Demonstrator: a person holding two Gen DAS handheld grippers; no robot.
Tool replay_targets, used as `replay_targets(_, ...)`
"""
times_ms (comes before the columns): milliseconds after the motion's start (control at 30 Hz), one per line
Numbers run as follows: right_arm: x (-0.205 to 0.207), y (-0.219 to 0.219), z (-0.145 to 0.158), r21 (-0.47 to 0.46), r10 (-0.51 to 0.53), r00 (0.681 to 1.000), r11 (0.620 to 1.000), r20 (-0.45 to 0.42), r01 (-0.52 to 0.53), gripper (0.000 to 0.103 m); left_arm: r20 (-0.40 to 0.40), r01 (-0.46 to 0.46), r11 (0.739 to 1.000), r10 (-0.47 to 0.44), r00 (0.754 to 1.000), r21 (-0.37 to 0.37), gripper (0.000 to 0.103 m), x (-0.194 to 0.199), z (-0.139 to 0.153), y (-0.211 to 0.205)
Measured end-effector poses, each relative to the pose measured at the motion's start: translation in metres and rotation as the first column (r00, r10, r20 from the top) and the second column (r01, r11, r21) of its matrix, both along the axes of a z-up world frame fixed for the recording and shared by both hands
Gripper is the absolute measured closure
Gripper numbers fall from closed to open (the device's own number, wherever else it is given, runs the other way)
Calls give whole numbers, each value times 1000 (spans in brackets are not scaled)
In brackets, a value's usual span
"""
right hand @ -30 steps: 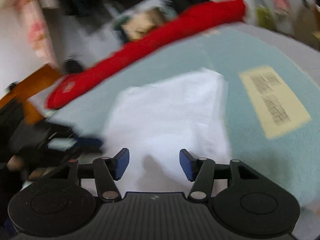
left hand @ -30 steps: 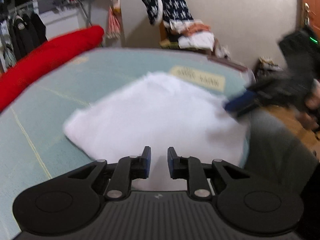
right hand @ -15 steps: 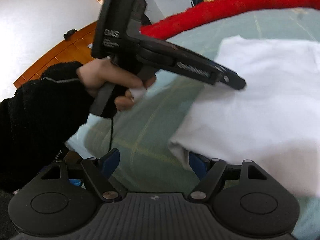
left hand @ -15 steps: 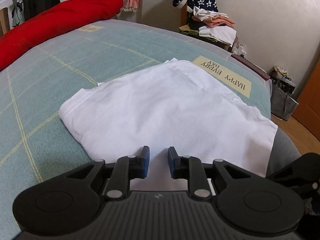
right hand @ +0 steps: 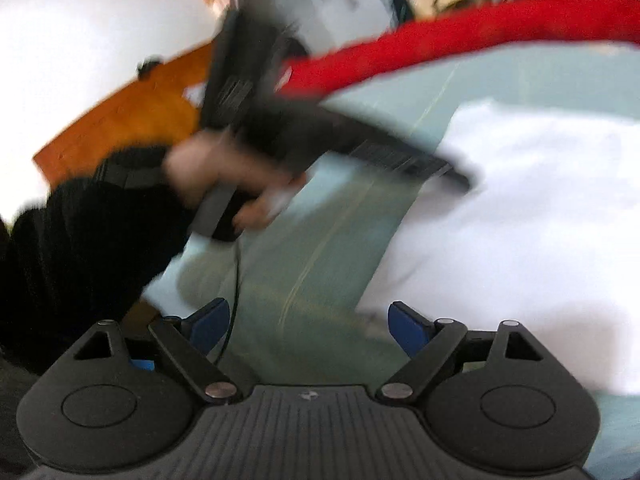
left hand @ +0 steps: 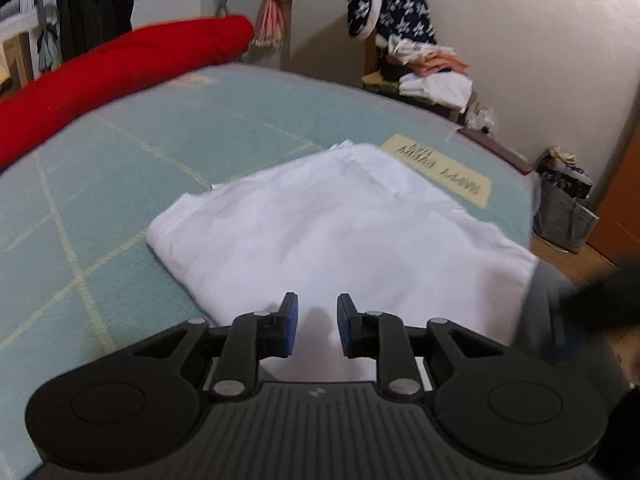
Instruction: Fold clothes
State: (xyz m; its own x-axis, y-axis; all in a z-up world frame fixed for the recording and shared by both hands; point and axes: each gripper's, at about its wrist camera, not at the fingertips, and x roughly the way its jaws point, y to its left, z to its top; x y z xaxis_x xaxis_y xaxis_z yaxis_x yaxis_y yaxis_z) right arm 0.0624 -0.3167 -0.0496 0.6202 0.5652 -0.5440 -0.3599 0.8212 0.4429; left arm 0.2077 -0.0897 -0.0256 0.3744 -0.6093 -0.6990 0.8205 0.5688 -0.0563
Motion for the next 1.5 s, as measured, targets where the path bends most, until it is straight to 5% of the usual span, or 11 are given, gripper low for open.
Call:
replay_targets(200, -24, -59, 22, -11, -198, 978, 980, 61, 199, 6, 16, 128, 991, -128, 992, -22, 75, -50, 2, 13)
replay_targets(333, -38, -85, 15, -25, -296, 954, 954, 50, 298, 5, -47, 201, 979, -202, 978, -30, 75, -73, -17, 6)
replay_targets(500, -25, -79, -6, -7, -328, 945, 945, 11, 328, 4, -126, 186, 982, -189, 974, -34, 74, -72, -38, -1)
replay_targets(633, -12, -72, -13, -11, -320, 947, 947, 2, 320, 4, -48, 212, 977, -212, 976, -16, 72, -74, -15, 0)
replay_targets(767, -7, -70, -13, -23, -307, 952, 951, 10, 307, 4, 45, 151, 988, -150, 988, -33, 61, -61, 2, 6)
replay_targets(933, -3, -78, -25, -28, -336, 940, 942, -49, 335, 4, 6, 70, 996, -70, 998, -55, 62, -27, -6, 7)
replay_targets(1200, 33, -67, 11, -118, -274, 956, 951, 103, 285, 0, 55, -1, 994, 7, 998, -107, 60, 18, 13, 1)
replay_targets(1400, 69, -55, -24, -199, -243, 969, 948, 47, 248, 0, -8, -92, 991, 91, 996, -99, 59, 54, -25, -9)
replay_targets(1500, 62, -47, -33, -243, -231, 968, 938, 97, 249, 0, -5, -90, 989, 90, 996, -118, 58, 54, -29, -2)
